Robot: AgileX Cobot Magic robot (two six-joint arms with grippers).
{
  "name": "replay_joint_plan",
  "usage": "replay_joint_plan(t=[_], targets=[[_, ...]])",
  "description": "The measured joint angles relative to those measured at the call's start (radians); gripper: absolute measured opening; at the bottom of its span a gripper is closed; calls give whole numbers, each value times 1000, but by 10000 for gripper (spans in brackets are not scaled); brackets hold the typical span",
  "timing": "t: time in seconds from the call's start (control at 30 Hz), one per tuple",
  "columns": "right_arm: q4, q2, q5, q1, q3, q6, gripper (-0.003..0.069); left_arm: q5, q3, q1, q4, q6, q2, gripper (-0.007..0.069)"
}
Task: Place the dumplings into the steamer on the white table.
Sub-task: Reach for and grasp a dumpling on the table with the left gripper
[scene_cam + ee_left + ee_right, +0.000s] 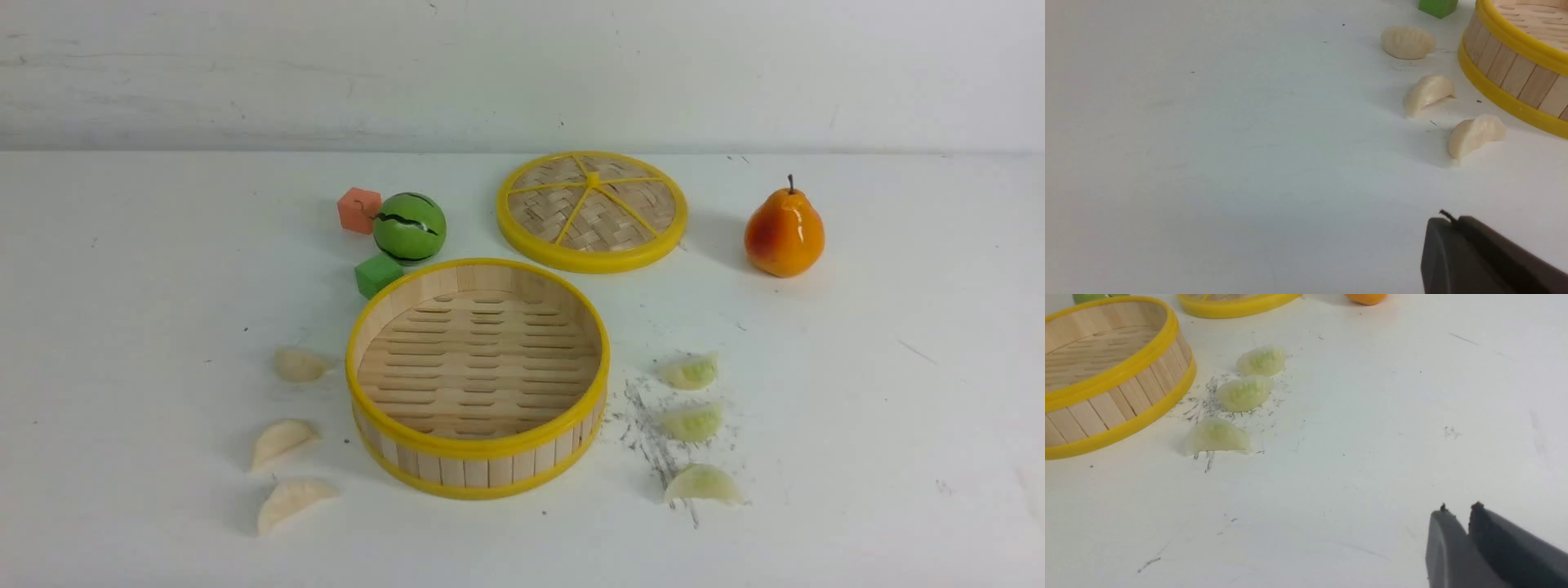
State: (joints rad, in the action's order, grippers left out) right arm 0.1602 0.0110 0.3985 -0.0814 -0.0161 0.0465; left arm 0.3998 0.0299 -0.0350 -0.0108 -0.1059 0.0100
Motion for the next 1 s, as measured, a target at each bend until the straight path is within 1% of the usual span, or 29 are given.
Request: replay_joint_plan(t=[1.0], targets=[[0,0,0,0,0,0,112,0,0,0,-1,0,0,24]])
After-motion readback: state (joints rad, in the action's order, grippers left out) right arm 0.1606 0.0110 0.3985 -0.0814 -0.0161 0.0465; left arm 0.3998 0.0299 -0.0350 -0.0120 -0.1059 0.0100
